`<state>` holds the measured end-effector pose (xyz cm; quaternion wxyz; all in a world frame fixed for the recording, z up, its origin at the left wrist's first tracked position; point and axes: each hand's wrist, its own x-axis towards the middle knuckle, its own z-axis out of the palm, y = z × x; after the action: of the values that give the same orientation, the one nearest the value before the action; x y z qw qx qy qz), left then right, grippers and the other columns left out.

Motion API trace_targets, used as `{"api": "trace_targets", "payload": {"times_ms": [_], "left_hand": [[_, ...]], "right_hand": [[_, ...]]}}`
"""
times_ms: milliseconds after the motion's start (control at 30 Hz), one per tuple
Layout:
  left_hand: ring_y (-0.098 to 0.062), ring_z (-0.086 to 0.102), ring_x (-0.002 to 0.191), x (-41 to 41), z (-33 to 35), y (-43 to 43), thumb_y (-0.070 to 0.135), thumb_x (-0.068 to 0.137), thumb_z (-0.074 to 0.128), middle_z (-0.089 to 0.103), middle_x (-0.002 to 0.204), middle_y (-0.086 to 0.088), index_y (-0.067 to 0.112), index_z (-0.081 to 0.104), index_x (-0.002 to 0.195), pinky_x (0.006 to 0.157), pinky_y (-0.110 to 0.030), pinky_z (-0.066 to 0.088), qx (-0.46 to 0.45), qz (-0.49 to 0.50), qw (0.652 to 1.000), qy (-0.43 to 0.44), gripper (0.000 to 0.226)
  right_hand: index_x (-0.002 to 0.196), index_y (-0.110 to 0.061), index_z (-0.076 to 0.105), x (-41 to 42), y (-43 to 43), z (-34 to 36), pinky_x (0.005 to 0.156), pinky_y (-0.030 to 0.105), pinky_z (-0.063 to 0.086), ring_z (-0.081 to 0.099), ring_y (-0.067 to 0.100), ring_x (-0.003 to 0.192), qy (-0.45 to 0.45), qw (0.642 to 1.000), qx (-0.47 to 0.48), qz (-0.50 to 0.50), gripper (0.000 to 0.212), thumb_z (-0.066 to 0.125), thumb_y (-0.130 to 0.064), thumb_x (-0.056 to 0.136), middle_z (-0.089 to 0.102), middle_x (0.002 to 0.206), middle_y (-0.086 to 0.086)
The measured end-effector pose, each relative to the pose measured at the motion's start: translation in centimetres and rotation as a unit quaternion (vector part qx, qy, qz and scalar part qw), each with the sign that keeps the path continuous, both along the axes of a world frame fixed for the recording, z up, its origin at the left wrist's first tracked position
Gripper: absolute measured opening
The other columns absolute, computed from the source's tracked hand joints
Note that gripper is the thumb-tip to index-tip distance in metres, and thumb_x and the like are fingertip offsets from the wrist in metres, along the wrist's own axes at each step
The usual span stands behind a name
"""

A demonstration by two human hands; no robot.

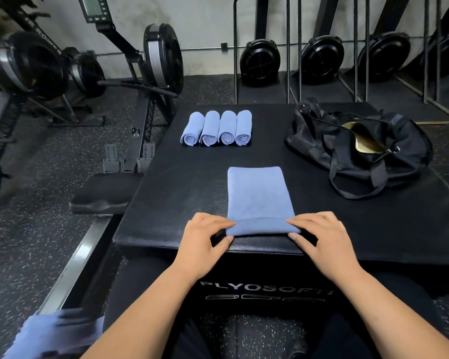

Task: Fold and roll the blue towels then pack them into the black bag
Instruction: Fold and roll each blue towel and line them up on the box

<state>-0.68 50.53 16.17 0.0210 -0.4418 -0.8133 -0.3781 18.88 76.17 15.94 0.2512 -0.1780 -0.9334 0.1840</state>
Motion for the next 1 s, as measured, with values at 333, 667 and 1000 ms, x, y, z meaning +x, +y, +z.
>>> {"api": "trace_targets", "payload": {"times_ms": [333, 667, 1000], "left_hand": [[-0.006, 0.062, 0.105, 0.3, 0.8, 0.2, 0.031, 0.093, 0.078, 0.071, 0.093, 0.025, 0.040, 0.077, 0.100, 0.097, -0.019, 0.041, 0.036, 0.055, 0.984, -0.165, 0.012], [-0.008, 0.055, 0.105, 0.1, 0.7, 1.5, 0.023, 0.090, 0.081, 0.066, 0.104, 0.021, 0.041, 0.075, 0.096, 0.093, -0.031, 0.049, 0.051, 0.083, 0.987, -0.126, 0.020], [-0.007, 0.053, 0.115, 0.4, -0.5, 0.8, 0.045, 0.088, 0.074, 0.060, 0.115, 0.025, 0.040, 0.072, 0.121, 0.100, -0.044, 0.047, 0.009, 0.049, 0.999, -0.020, 0.033]], "right_hand": [[0.098, -0.053, 0.077, 0.1, -0.2, 2.0, 0.081, 0.018, 0.044, 0.063, 0.001, 0.087, 0.012, 0.967, -0.253, -0.040, 0.021, 0.084, -0.039, 0.086, 0.065, 0.092, -0.010], [0.091, -0.045, 0.077, -0.8, -0.4, 1.8, 0.087, 0.017, 0.042, 0.055, 0.008, 0.102, 0.057, 0.979, -0.184, -0.069, 0.020, 0.086, -0.030, 0.085, 0.069, 0.103, -0.024], [0.121, -0.030, 0.075, -0.3, -0.8, -0.2, 0.092, 0.043, 0.051, 0.052, 0.014, 0.108, 0.029, 0.999, -0.027, -0.029, 0.027, 0.062, -0.035, 0.097, 0.066, 0.123, -0.023]]}}
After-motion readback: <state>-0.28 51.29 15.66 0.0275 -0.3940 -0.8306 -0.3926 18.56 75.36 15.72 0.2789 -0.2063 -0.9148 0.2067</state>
